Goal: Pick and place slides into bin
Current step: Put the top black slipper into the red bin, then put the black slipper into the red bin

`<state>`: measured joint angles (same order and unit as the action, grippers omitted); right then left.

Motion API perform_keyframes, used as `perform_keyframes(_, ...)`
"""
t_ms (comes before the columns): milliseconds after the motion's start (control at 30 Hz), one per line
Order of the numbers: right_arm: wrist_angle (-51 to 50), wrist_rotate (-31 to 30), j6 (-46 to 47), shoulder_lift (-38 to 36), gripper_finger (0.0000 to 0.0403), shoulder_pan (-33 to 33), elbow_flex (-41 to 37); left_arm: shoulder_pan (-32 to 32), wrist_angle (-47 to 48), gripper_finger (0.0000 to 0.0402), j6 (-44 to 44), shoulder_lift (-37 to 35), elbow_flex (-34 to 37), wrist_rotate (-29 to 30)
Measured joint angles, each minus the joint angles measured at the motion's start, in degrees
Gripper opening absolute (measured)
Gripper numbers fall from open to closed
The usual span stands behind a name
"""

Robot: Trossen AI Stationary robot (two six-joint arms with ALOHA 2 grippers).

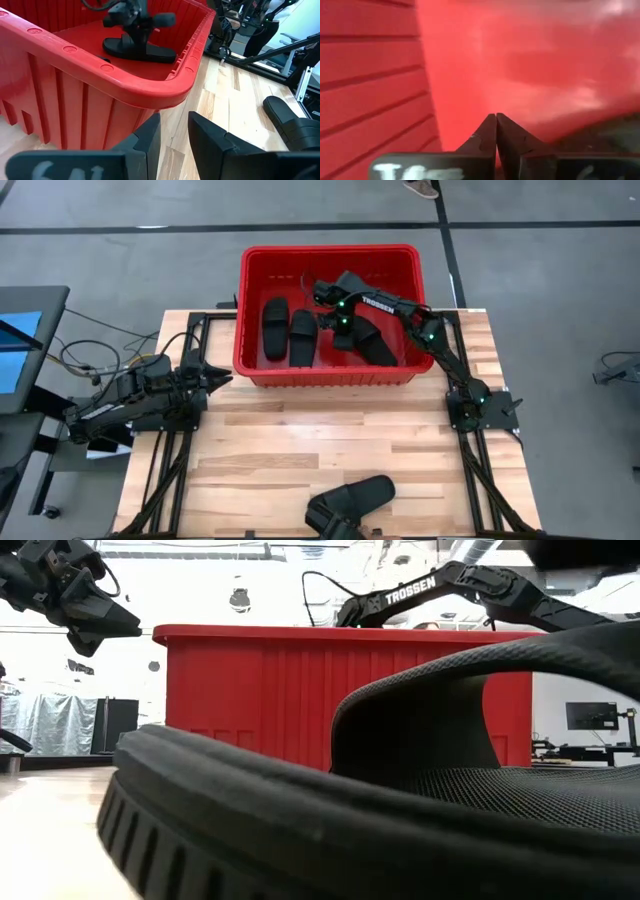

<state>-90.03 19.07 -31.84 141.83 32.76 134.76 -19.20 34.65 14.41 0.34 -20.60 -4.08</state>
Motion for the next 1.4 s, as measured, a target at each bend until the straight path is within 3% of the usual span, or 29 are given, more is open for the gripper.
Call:
perform_keyframes(233, 0.67, -13.69, 8.06, 0.98, 0.0000, 1.55, 0.02, 0.01, -0.02, 0.0089, 0.00, 0.01, 0.00, 0.00)
perform_keyframes(533, 0.39, -26.28, 20.10, 0.60, 0.0000, 5.99, 0.02, 0.00, -0.02, 0.0089, 0.00, 0.00, 0.00, 0.00)
perform_keyframes(833, 0.09, -30.48, 26.85, 0.60, 0.0000, 8.53, 0.02, 0.00, -0.02, 0.0089, 0.00, 0.02, 0.00, 0.00)
perform_keyframes(1033, 0.08, -30.99, 25.70, 0.11, 0.0000, 7.98, 0.06, 0.02, -0.01, 0.0089, 0.00, 0.01, 0.00, -0.02)
perform_keyframes(1400, 6.38, -28.23, 22.72, -14.71, 0.0000, 3.31, 0.07, 0.00, 0.00, 0.0089, 0.00, 0.02, 0.00, -0.02)
